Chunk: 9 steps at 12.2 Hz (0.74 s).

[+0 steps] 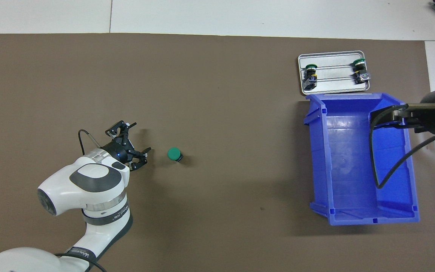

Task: Place and press button with both arms
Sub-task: 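Open the left gripper and release the green block onto the mat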

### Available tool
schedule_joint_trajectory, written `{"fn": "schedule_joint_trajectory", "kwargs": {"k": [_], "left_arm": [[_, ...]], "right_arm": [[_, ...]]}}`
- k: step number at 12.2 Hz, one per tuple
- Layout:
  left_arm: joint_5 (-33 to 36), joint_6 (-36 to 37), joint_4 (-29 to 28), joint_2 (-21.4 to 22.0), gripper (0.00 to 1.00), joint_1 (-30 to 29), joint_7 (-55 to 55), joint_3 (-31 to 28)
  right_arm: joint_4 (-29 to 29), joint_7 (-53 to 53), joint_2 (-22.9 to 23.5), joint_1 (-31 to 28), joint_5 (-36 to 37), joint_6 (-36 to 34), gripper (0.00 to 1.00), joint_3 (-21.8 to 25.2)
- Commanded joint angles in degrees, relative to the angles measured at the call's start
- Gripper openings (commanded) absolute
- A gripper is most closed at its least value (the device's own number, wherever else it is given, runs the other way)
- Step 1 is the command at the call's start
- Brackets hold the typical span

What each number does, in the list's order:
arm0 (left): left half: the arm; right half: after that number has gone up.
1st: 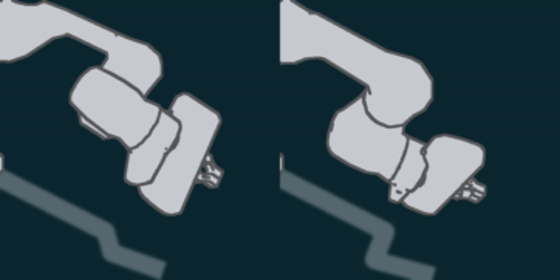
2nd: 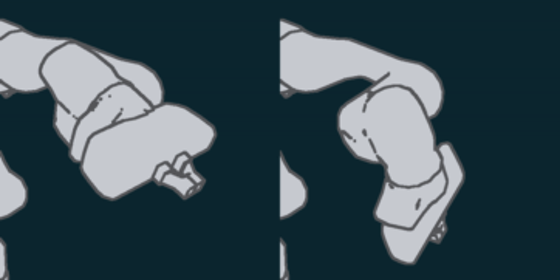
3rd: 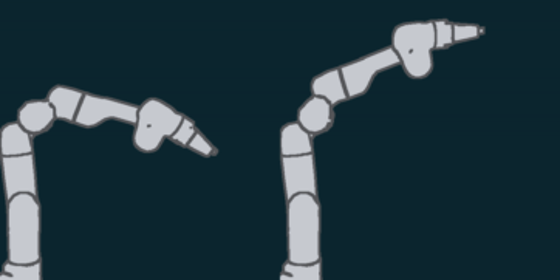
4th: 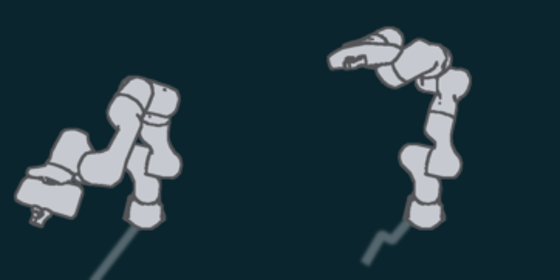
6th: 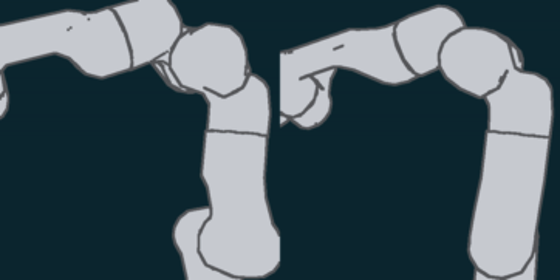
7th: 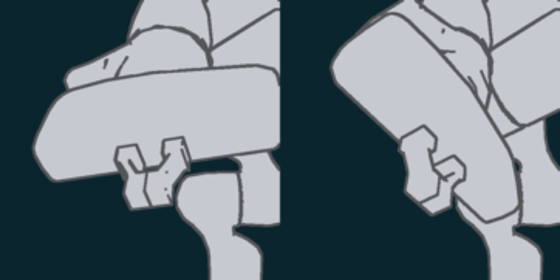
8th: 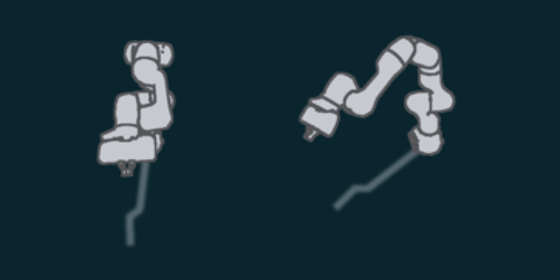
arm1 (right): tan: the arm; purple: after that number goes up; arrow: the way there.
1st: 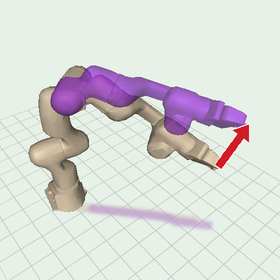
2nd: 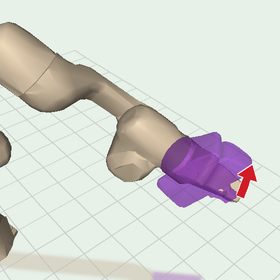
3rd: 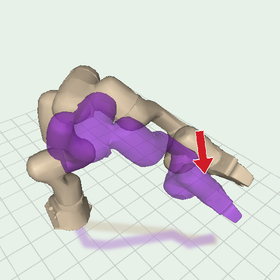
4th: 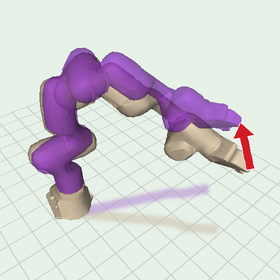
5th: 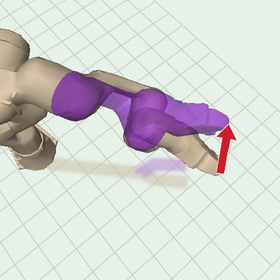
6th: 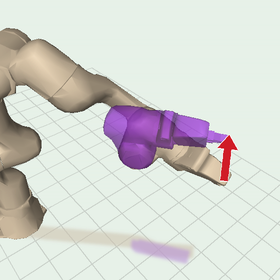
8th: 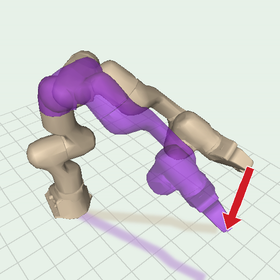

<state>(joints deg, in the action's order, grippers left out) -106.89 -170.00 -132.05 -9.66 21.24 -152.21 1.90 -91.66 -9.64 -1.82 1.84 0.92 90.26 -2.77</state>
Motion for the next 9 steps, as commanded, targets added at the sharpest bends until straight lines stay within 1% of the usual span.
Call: {"fn": "schedule_joint_trajectory", "kwargs": {"k": [1,6,9], "left_arm": [[1.2,2.3,1.2,0.4,0.99,-3.1,-0.1,0.1],[19.4,2.8,1.8,0.3,0.99,-11.4,-0.1,-0.1],[34.7,4.0,2.2,0.3,0.99,-17.4,-0.2,-0.1]], "right_arm": [[-1.0,-0.7,-1.1,-0.7,-0.2,-0.3,1.0,-0.5],[-1.0,-0.5,-1.1,-0.6,-0.2,0.1,1.0,-0.5],[-1.0,-0.6,-1.1,-0.6,-0.2,0.1,1.0,-0.5]]}}
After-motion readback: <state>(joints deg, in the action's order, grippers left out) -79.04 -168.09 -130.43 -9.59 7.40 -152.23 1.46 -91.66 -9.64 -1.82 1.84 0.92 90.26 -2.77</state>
